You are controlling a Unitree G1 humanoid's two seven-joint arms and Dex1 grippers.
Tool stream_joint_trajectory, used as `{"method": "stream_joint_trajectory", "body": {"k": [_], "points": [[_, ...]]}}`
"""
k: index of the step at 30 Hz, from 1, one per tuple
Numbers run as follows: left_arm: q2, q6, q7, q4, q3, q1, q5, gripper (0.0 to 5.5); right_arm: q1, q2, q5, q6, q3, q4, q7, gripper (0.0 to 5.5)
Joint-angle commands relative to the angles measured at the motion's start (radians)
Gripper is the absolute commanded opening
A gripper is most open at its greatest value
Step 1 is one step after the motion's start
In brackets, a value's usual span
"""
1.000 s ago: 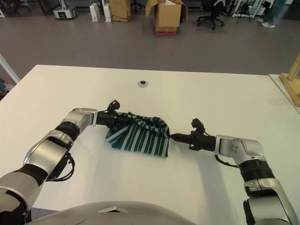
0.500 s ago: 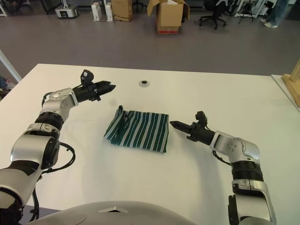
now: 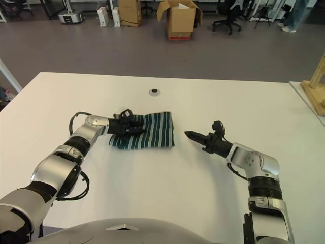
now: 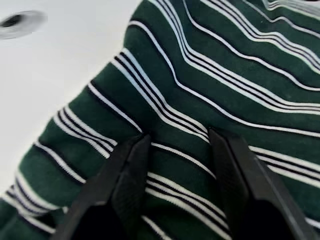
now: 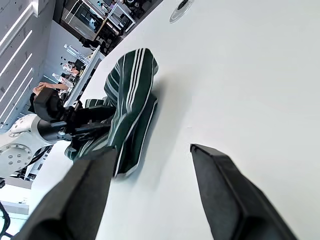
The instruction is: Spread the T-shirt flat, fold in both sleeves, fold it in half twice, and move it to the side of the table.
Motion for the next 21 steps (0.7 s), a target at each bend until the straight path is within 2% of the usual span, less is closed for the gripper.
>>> {"method": "stream_joint_trajectory", "body": {"k": [1,6,8,10,13,16,21], "points": [[0.250,0.015,0.329,0.146,0.148,0.171,-0.002,2.11,0.022,0.010,-0.021,-0.021,-0.034,-0.010,-0.021,2.78],[0.444,0.008,0.586,0.170,0.411,0.307,-0.140,2.11,0.016,0.012,-0.047,-0.049,-0.069,0.018,-0.036,2.78],[0.451,-0.021,0.621,0.163,0.502,0.317,-0.194,2.11,0.013,0.027,-0.057,-0.080,-0.082,0.010,-0.053,2.78],[0.417,-0.096,0.545,0.130,0.541,0.257,-0.221,2.11,0.006,0.034,-0.059,-0.123,-0.115,-0.015,-0.082,2.78],[0.307,-0.134,0.329,0.009,0.590,0.085,-0.323,2.11,-0.021,0.085,-0.063,-0.235,-0.167,-0.154,-0.178,2.78],[0.116,-0.015,0.169,-0.237,0.537,0.007,-0.415,2.11,-0.011,0.175,-0.074,-0.324,-0.183,-0.318,-0.298,2.78],[-0.177,0.166,0.280,-0.598,0.391,0.210,-0.419,2.11,-0.025,0.330,-0.205,-0.489,-0.127,-0.293,-0.491,2.78]]}}
